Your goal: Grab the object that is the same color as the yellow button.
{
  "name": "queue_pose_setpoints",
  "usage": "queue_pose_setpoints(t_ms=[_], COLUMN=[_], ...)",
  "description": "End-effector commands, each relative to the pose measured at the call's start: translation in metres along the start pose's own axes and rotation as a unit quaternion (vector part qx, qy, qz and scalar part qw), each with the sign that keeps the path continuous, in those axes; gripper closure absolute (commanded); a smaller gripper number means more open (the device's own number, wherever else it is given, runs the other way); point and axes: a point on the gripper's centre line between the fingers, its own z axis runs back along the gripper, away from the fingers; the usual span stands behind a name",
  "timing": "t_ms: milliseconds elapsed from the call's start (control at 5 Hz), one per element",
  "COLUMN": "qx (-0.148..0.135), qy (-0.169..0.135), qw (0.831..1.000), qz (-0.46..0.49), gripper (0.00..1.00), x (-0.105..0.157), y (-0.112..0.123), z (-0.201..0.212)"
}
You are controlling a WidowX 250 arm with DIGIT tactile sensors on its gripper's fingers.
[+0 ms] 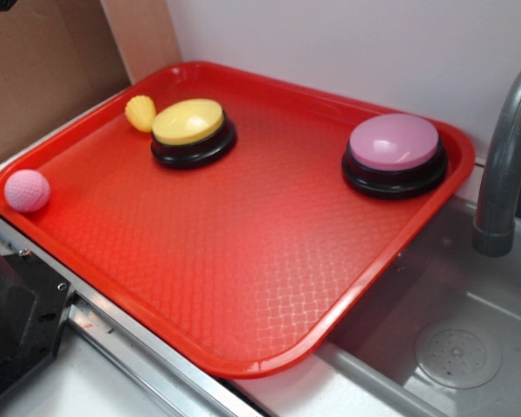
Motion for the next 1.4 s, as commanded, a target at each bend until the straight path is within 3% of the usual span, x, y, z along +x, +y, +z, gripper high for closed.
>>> queue_pose_setpoints(t_ms=[0,200,600,800,1000,1200], qx=[0.000,-0.002,0.019,0.018,0.023,-0.010], qy=[0.000,0.002,0.016,-0.024,-0.038,-0.084], qw=[1.000,0.997,0.975,0.949,0.925,0.901], qz=[0.000,0.075,0.222,0.315,0.377,0.425], gripper=[0.00,0.00,0.00,0.00,0.00,0.00], x=[0.000,0.016,0.046,0.063,0.080,0.098], y=[0.000,0.025,0.073,0.096,0.114,0.124], z=[0.000,-0.012,-0.046,-0.068,-0.090,-0.117])
